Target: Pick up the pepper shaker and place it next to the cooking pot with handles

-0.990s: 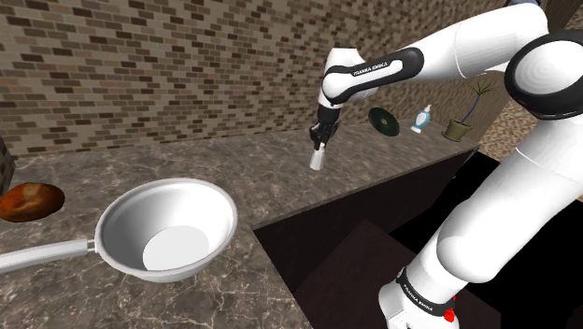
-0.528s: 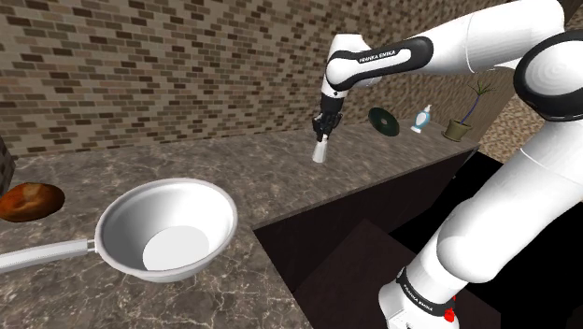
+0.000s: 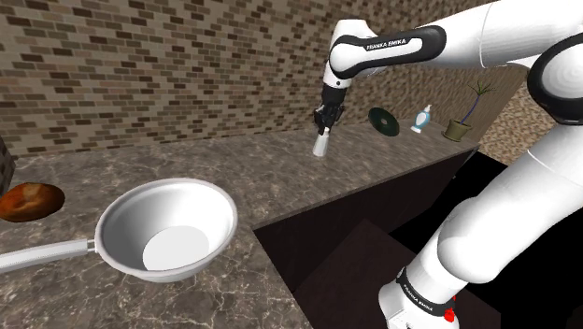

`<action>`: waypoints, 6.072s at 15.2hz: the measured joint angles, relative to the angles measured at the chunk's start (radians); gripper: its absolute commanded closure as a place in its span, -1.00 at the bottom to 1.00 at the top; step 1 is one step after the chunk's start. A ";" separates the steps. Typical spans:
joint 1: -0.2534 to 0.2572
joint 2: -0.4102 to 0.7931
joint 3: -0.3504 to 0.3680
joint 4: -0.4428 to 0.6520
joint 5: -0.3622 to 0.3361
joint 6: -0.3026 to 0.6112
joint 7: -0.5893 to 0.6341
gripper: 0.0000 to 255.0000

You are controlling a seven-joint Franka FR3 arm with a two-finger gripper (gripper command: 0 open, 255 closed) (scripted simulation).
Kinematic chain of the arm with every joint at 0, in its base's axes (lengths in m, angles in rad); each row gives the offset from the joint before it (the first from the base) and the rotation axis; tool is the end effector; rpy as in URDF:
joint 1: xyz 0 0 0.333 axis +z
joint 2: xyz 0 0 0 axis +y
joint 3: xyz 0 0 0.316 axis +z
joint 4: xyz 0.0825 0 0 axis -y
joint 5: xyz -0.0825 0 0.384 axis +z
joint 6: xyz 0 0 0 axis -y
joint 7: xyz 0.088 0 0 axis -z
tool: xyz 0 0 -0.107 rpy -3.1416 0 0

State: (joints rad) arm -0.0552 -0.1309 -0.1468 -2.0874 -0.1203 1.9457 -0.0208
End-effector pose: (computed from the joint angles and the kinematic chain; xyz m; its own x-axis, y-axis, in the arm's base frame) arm 0.5021 -0.1133 0.4806 0.9907 -0.1354 -0.0157 -0.1334 -0.9868 0.0919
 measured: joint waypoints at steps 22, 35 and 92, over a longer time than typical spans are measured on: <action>0.226 -0.214 0.337 -0.195 0.109 -0.059 0.506 1.00; 0.351 -0.105 0.563 -0.057 0.166 -0.097 0.838 1.00; 0.496 0.422 0.690 -0.066 -0.116 0.354 1.295 -1.00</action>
State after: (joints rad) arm 0.4408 0.2909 0.5431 -2.1538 -0.2364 2.2998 1.2742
